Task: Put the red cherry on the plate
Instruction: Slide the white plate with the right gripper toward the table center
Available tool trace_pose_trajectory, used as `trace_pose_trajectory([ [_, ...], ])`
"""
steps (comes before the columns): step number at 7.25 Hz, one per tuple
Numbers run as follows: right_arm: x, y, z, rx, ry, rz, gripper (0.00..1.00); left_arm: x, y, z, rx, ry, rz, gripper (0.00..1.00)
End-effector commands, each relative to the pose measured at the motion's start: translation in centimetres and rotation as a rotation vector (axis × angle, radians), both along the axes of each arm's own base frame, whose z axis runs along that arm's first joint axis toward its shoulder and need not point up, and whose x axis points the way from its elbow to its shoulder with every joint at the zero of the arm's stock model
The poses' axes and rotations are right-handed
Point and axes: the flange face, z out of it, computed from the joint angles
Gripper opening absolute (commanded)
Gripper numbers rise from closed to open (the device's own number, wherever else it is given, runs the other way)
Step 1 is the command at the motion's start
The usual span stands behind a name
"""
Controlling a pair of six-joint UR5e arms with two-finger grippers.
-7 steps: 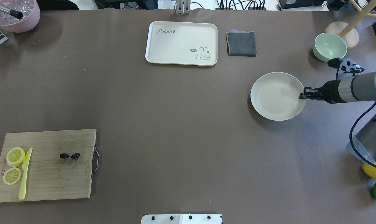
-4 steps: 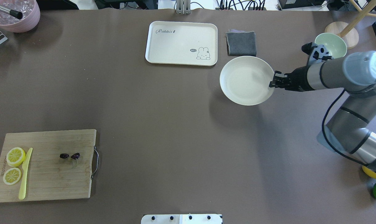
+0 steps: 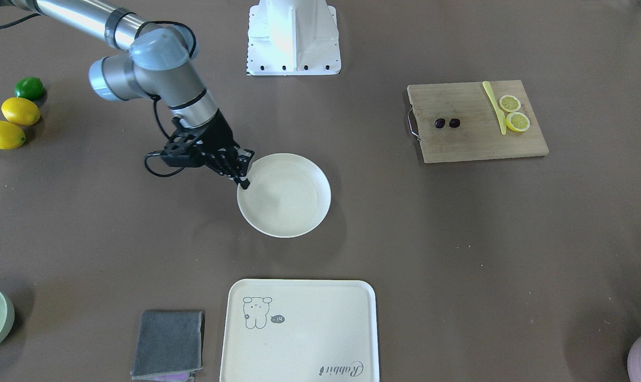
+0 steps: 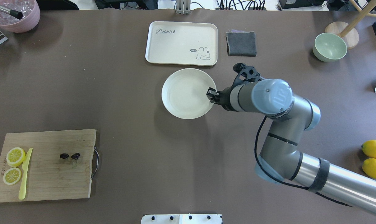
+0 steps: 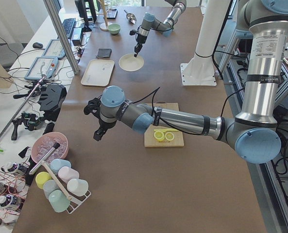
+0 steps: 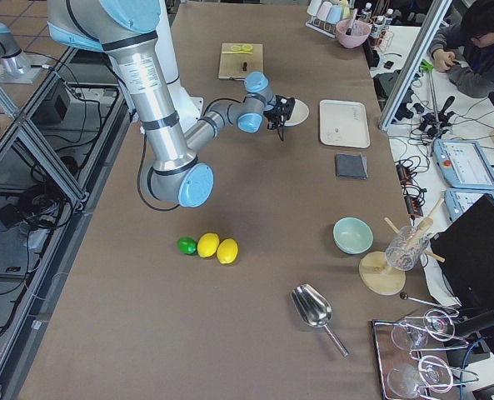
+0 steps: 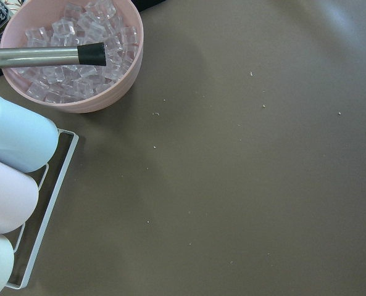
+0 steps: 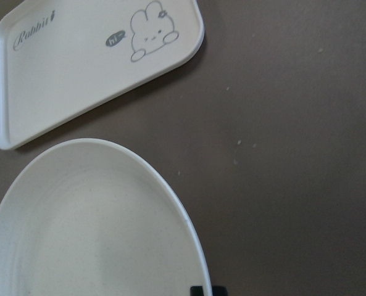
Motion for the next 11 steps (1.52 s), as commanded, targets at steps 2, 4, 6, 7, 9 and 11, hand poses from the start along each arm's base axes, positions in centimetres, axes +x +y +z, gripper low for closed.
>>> trace_pose_trajectory([
  [2, -5.8, 4.5, -0.2, 0.022, 0.036, 0.039, 0.0, 0.1, 0.0, -0.1, 0.001, 0.0, 0.002, 0.98],
  [4, -7.6, 4.0, -1.2, 0.037, 0.048, 0.045, 0.68, 0.3, -0.1, 0.2, -0.005, -0.001, 0.005, 0.98],
  [6, -4.2, 1.1, -3.2, 0.105, 0.09, 0.039, 1.0, 0.4, -0.2, 0.0, -0.045, 0.019, -0.028, 0.98],
  [7, 0.6, -1.9, -4.3, 0.081, 0.129, -0.037, 1.0, 0.9, 0.0, -2.9, -0.152, 0.12, -0.124, 0.98],
  [9, 11.5, -7.2, -3.8, 0.059, 0.183, -0.126, 1.0, 7.2, 1.8, -7.5, -0.293, 0.289, -0.14, 0.98],
  [11, 23.4, -11.2, 1.2, 0.083, 0.259, -0.19, 1.0, 15.9, 4.7, -11.3, -0.407, 0.357, -0.1, 0.98],
])
